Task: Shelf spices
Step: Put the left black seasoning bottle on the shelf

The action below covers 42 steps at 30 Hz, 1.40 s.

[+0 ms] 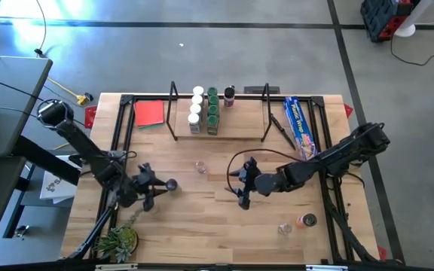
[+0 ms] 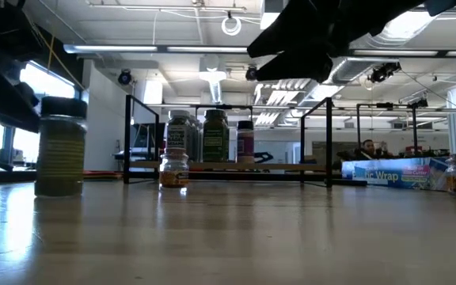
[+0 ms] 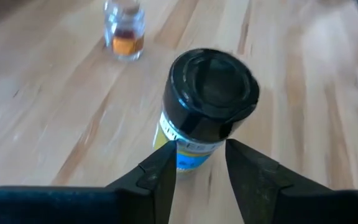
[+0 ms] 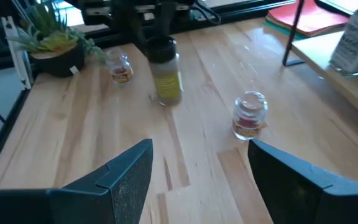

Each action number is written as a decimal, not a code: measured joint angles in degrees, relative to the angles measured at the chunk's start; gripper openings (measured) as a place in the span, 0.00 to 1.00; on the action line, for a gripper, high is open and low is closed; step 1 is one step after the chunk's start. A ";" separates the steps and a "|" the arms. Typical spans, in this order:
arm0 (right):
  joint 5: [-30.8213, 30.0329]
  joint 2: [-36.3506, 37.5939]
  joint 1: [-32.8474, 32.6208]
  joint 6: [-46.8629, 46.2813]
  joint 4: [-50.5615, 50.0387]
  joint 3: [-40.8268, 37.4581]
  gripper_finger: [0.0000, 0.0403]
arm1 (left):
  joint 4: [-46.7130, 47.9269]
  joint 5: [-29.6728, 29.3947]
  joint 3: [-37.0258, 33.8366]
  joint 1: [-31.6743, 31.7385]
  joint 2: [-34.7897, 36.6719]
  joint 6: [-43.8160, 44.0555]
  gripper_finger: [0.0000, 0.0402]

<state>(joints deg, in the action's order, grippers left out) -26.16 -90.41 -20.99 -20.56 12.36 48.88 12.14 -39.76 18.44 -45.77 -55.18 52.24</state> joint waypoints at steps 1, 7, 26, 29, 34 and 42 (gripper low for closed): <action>0.19 -0.71 0.01 0.07 0.85 0.01 0.64 | -2.41 -0.04 -0.71 0.77 -0.01 -1.72 0.33; 4.00 -8.71 1.25 3.38 12.42 0.87 0.64 | -15.11 0.16 -3.29 5.07 -1.58 -10.86 0.31; 9.25 -30.30 6.99 15.50 11.26 23.30 0.64 | -42.74 1.96 -3.58 9.13 -19.70 -19.09 0.30; 9.28 -30.72 7.54 15.52 11.05 24.31 0.64 | -44.28 2.12 -3.56 9.15 -21.64 -19.04 0.30; 11.36 -30.77 8.40 15.70 10.99 24.33 0.64 | -46.92 1.50 -3.56 9.28 -23.86 -19.50 0.30; 13.92 -30.77 8.88 18.62 11.68 24.33 0.58 | -49.87 1.69 -3.56 10.26 -25.22 -21.31 0.30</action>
<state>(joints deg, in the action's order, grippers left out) -12.24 -121.19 -12.12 -1.94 24.05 73.21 -37.72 -38.07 14.87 -35.52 -80.40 30.93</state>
